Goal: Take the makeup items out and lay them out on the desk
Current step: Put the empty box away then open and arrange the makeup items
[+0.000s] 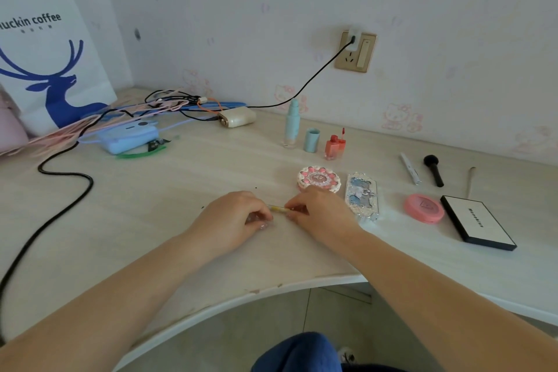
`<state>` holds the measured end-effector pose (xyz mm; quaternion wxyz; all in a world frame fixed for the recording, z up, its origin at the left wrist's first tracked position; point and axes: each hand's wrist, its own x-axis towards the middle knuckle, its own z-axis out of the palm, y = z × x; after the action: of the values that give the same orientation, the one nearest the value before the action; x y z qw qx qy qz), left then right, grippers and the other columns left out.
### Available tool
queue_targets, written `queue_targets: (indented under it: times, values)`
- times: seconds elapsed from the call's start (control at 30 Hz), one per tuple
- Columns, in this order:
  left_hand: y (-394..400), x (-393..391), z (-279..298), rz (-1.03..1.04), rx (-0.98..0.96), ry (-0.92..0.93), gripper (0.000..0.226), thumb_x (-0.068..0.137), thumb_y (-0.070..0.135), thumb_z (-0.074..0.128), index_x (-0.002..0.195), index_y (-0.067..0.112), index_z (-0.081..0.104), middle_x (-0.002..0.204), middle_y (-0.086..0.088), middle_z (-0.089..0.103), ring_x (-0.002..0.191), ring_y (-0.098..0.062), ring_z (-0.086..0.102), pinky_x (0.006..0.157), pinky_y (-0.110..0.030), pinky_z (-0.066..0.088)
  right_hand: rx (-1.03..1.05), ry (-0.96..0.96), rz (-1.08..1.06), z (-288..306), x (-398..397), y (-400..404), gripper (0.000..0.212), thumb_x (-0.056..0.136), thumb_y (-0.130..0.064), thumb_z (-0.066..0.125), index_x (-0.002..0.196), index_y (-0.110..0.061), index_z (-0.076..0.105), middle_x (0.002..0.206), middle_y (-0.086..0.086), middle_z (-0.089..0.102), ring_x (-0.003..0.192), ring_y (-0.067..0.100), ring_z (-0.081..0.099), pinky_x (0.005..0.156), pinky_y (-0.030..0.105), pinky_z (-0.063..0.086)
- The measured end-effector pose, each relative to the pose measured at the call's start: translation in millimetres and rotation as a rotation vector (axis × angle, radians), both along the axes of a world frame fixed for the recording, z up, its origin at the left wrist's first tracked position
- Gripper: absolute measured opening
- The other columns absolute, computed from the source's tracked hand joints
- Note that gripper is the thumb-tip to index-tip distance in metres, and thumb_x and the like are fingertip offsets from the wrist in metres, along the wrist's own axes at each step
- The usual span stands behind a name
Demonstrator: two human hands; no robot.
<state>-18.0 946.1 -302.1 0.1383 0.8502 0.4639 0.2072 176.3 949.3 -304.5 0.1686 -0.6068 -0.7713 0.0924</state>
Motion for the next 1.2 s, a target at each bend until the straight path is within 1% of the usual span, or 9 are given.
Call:
queue_targets:
  times: [0.23, 0.37, 0.5, 0.67, 0.9, 0.97, 1.03, 1.13, 1.2]
  values:
    - [2, -1, 1, 0.012, -0.005, -0.006, 0.019, 0.081, 0.021, 0.069, 0.1, 0.022, 0.07, 0.1, 0.003, 0.065, 0.094, -0.012, 0.058, 0.084, -0.031, 0.046, 0.003, 0.046, 0.004, -2, 3, 1, 0.025, 0.087, -0.031, 0.061, 0.11, -0.025, 0.068, 0.105, 0.0, 0.062, 0.096, 0.016, 0.059, 0.082, 0.033, 0.049]
    - [3, -3, 3, 0.028, 0.014, -0.049, 0.017, 0.081, 0.02, 0.069, 0.097, 0.022, 0.07, 0.096, 0.005, 0.065, 0.091, -0.009, 0.059, 0.083, -0.031, 0.046, 0.026, 0.125, -0.011, -2, 6, 1, 0.027, 0.086, -0.032, 0.062, 0.112, -0.025, 0.067, 0.107, -0.003, 0.062, 0.094, 0.01, 0.059, 0.082, 0.025, 0.046]
    - [7, 0, 9, 0.054, 0.015, -0.115, 0.014, 0.084, 0.02, 0.064, 0.096, 0.024, 0.07, 0.094, 0.011, 0.065, 0.086, 0.001, 0.058, 0.073, -0.006, 0.038, 0.13, 0.337, -0.078, 6, 13, 2, 0.023, 0.082, -0.034, 0.068, 0.104, -0.028, 0.069, 0.096, -0.011, 0.059, 0.079, -0.002, 0.054, 0.069, 0.005, 0.037]
    - [21, 27, 26, 0.015, -0.009, -0.2, 0.013, 0.084, 0.017, 0.065, 0.094, 0.024, 0.07, 0.092, 0.012, 0.066, 0.085, 0.005, 0.059, 0.07, 0.001, 0.036, 0.193, 0.448, -0.146, 25, 50, 1, 0.018, 0.081, -0.03, 0.068, 0.099, -0.031, 0.07, 0.091, -0.018, 0.058, 0.082, -0.008, 0.056, 0.073, 0.006, 0.041]
    - [57, 117, 48, -0.122, -0.059, -0.221, 0.005, 0.082, 0.028, 0.066, 0.085, 0.032, 0.067, 0.083, 0.021, 0.065, 0.081, 0.01, 0.059, 0.072, -0.01, 0.043, 0.202, 0.507, -0.371, 41, 155, 3, 0.018, 0.083, -0.029, 0.067, 0.101, -0.027, 0.069, 0.091, -0.018, 0.06, 0.084, -0.007, 0.057, 0.064, 0.007, 0.041]
    - [71, 152, 53, -0.159, -0.075, -0.238, 0.01, 0.083, 0.027, 0.066, 0.08, 0.036, 0.064, 0.079, 0.022, 0.064, 0.078, 0.013, 0.058, 0.069, -0.006, 0.041, 0.22, 0.508, -0.425, 45, 188, 4, 0.02, 0.084, -0.027, 0.067, 0.104, -0.024, 0.069, 0.092, -0.016, 0.062, 0.082, -0.006, 0.057, 0.065, 0.008, 0.04]
    - [84, 185, 53, -0.179, -0.101, -0.258, 0.014, 0.082, 0.026, 0.066, 0.076, 0.038, 0.063, 0.078, 0.021, 0.064, 0.077, 0.01, 0.059, 0.072, -0.011, 0.042, 0.226, 0.507, -0.481, 45, 214, 7, 0.022, 0.084, -0.025, 0.067, 0.105, -0.022, 0.07, 0.091, -0.015, 0.063, 0.078, -0.003, 0.059, 0.067, 0.013, 0.04]
    - [106, 235, 50, -0.19, -0.112, -0.195, 0.012, 0.084, 0.025, 0.064, 0.091, 0.033, 0.068, 0.089, 0.017, 0.066, 0.089, -0.003, 0.061, 0.084, -0.023, 0.046, 0.213, 0.455, -0.548, 42, 245, 15, 0.023, 0.084, -0.025, 0.066, 0.107, -0.02, 0.07, 0.094, -0.009, 0.065, 0.081, 0.004, 0.06, 0.07, 0.02, 0.041]
    - [118, 261, 47, -0.199, -0.096, -0.094, 0.023, 0.087, 0.024, 0.061, 0.109, 0.025, 0.067, 0.106, 0.007, 0.067, 0.099, -0.01, 0.06, 0.09, -0.028, 0.046, 0.161, 0.34, -0.577, 38, 255, 22, 0.023, 0.084, -0.027, 0.066, 0.106, -0.021, 0.07, 0.092, -0.009, 0.064, 0.084, 0.008, 0.059, 0.074, 0.024, 0.04]
